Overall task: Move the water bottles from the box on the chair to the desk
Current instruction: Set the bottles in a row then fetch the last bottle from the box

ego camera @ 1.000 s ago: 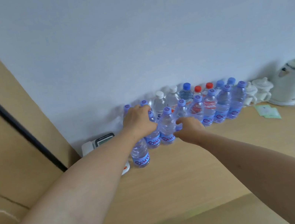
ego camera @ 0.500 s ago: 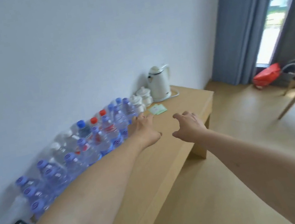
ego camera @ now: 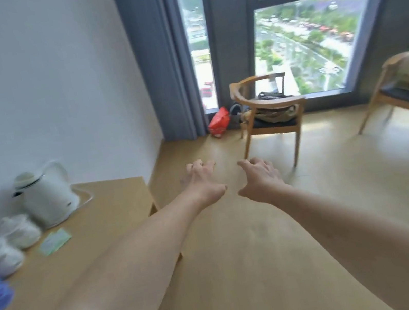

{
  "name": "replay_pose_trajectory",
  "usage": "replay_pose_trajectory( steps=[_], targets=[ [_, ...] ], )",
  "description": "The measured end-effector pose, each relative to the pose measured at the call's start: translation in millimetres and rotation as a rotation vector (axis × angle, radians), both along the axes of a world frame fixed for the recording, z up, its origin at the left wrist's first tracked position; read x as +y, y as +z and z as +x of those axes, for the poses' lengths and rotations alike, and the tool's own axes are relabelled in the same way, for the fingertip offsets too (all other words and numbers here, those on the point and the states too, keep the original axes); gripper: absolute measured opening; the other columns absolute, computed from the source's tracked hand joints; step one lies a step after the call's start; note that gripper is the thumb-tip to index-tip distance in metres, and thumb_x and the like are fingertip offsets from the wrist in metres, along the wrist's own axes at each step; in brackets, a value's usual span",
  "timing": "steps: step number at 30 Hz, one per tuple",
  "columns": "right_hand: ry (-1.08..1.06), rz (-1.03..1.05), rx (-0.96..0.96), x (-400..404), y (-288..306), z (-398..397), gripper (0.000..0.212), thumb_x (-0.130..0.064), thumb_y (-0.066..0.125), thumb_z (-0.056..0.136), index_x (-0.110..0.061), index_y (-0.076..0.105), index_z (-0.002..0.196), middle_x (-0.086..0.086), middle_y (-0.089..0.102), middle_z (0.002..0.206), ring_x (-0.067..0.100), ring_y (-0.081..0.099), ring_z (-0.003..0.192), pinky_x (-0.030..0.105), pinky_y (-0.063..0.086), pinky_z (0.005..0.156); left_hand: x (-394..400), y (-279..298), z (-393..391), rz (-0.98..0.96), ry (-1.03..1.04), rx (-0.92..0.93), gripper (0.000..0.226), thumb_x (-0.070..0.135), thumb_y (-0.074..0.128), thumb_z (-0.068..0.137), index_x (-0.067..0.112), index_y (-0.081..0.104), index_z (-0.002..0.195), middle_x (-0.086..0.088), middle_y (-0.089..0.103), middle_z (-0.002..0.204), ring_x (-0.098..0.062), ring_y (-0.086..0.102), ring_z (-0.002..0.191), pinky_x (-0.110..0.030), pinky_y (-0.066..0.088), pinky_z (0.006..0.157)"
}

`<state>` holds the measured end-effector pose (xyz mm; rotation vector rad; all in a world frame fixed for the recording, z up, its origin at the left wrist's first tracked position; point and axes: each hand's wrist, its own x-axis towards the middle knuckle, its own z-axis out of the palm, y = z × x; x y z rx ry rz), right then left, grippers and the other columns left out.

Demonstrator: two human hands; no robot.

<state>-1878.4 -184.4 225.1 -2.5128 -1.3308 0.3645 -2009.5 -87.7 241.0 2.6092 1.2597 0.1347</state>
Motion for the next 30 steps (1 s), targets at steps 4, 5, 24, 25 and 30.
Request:
replay_pose_trajectory(
  steps=[4,5,24,25,30],
  targets=[
    [-0.158,-0.036,0.025,-39.2,-9.1,83.4,0.078,-0.034,0.079,0.085,-0.03,0.038,0.151,0.009,0.042,0.149,0.032,0.039,0.136,0.045,0.04,0.107,-18.7,-13.2,102.7,-0.045,-0.147,0.018,0.071,0.054,0.073,0.082,0.03,0.05,0.145,-0.005,0.051,0.143,-0.029,0.042,0.135,-0.045,0.042,0.107],
    [-0.199,-0.04,0.034,-48.3,-12.7,102.5,0.078,-0.033,0.078,0.085,-0.03,0.037,0.152,0.009,0.041,0.15,0.032,0.038,0.137,0.045,0.039,0.108,-22.5,-17.2,127.1,-0.053,-0.178,0.03,0.072,0.054,0.073,0.082,0.031,0.049,0.146,-0.005,0.051,0.144,-0.029,0.043,0.135,-0.045,0.042,0.107],
    [-0.794,-0.094,0.103,-85.3,-38.6,530.9,0.078,-0.035,0.074,0.084,-0.035,0.036,0.152,0.002,0.039,0.148,0.027,0.036,0.136,0.038,0.038,0.105,-15.1,-38.4,650.6,-0.078,-0.731,0.033,0.075,0.045,0.072,0.087,0.028,0.04,0.153,-0.008,0.044,0.152,-0.031,0.038,0.139,-0.048,0.042,0.106],
    [-0.812,-0.082,0.101,-85.6,-36.7,551.0,0.078,-0.035,0.074,0.084,-0.035,0.036,0.152,0.002,0.039,0.148,0.027,0.036,0.136,0.039,0.038,0.105,-13.9,-38.6,673.1,-0.089,-0.735,0.032,0.074,0.044,0.072,0.088,0.028,0.04,0.153,-0.008,0.043,0.152,-0.031,0.037,0.139,-0.047,0.041,0.107],
    [-0.885,-0.094,0.139,-85.7,-45.7,643.1,0.08,-0.037,0.073,0.083,-0.035,0.034,0.153,0.002,0.038,0.149,0.028,0.036,0.136,0.04,0.039,0.106,-15.1,-60.7,768.1,-0.136,-0.786,0.115,0.075,0.045,0.071,0.089,0.027,0.037,0.155,-0.008,0.041,0.154,-0.031,0.034,0.142,-0.048,0.037,0.11]
  ],
)
